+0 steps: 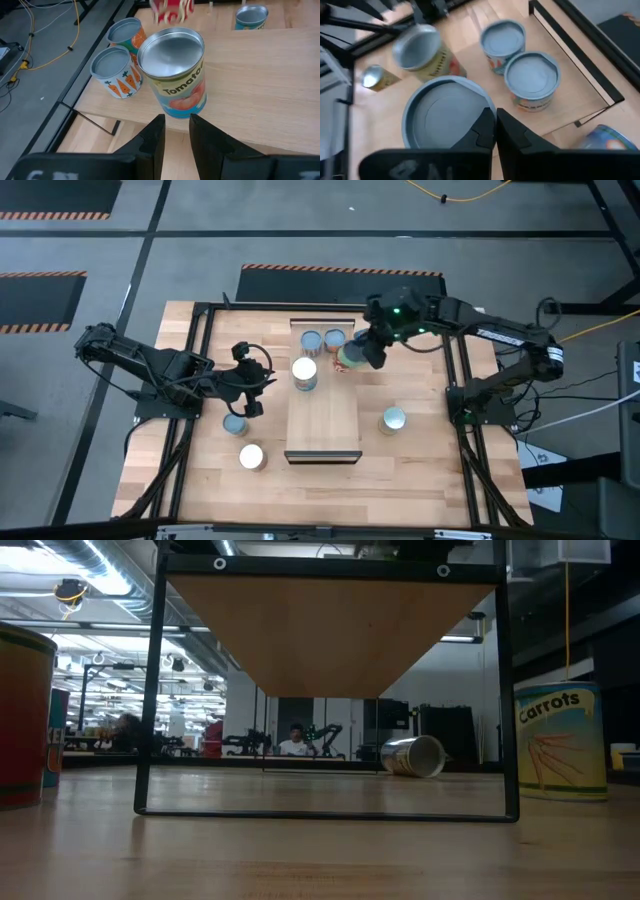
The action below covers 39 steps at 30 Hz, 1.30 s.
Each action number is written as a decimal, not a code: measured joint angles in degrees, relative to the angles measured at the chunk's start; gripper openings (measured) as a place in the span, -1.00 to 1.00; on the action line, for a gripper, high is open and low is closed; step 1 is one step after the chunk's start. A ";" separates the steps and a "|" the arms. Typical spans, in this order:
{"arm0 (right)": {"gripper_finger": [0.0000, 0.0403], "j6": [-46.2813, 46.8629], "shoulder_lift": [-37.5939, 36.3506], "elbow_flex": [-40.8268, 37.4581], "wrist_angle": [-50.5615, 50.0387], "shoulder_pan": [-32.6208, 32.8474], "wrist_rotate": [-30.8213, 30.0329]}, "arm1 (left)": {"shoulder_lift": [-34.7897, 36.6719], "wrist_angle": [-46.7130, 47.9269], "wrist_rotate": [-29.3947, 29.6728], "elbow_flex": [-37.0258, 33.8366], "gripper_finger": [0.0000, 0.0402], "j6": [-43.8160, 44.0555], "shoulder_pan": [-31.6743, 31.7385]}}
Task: Pick and place cans onto a shelf
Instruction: Put the canned beans on the shelf, then put the canned fruit on the shelf
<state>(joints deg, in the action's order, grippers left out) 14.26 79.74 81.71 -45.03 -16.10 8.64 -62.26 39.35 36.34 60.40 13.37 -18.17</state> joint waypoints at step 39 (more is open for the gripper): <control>-0.59 -1.28 8.66 -0.04 5.32 -1.11 -0.02 | 0.00 0.01 -0.01 0.00 -0.59 0.00 -0.02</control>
<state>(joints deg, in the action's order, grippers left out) 12.98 88.40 81.67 -39.71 -17.21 8.62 -62.26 39.35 36.33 60.40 13.37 -18.19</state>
